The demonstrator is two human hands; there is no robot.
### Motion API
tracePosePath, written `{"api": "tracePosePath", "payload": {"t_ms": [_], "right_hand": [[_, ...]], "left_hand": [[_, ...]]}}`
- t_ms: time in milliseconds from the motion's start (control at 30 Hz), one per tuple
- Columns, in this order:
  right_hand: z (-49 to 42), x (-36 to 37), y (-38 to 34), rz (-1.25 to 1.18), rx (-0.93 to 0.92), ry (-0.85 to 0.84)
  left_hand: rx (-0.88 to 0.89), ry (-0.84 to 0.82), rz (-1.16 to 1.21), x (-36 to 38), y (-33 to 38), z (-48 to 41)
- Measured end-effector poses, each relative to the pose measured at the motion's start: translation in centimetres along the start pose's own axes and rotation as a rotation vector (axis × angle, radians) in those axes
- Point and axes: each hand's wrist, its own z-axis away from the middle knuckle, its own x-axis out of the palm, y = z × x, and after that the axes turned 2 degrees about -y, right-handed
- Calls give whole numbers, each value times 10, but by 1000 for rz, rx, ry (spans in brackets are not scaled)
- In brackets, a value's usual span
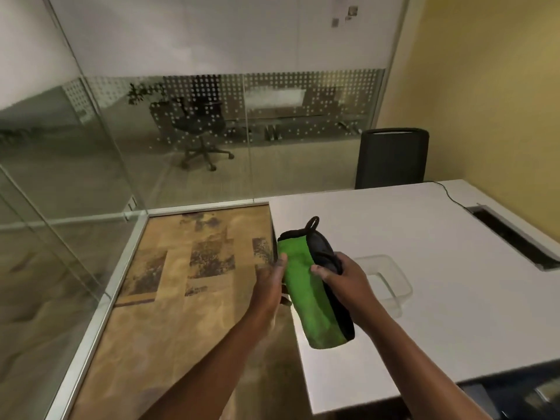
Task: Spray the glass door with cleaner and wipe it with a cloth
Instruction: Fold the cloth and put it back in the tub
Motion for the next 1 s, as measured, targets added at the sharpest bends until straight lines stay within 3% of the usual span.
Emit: {"api": "tracePosePath", "payload": {"t_ms": [100,200,267,367,500,733,867,1000], "right_hand": [[-32,-46,8,61,-42,48],[-65,-99,26,102,-24,105],[-91,-131,46,139,21,120],[-132,-167,83,198,123,79],[-180,-189,130,298,243,-12],[-215,-189,191,481,357,-96],[-210,-184,199,667,225,-10],[-198,-179,199,868,-214,1]], "left_hand": [[-83,113,-19,25,-13,-33],[-139,207,-240,47,-36,-72],[-167,220,-441,61,-52,-93],[-205,194,-497,82,-73,-115],[-190,204,-563,103,-90,-126],[-171,359,-634,119,-99,-134],[-147,368,-650,118,-98,-136],[-60,410,-720,123,-94,-135]]}}
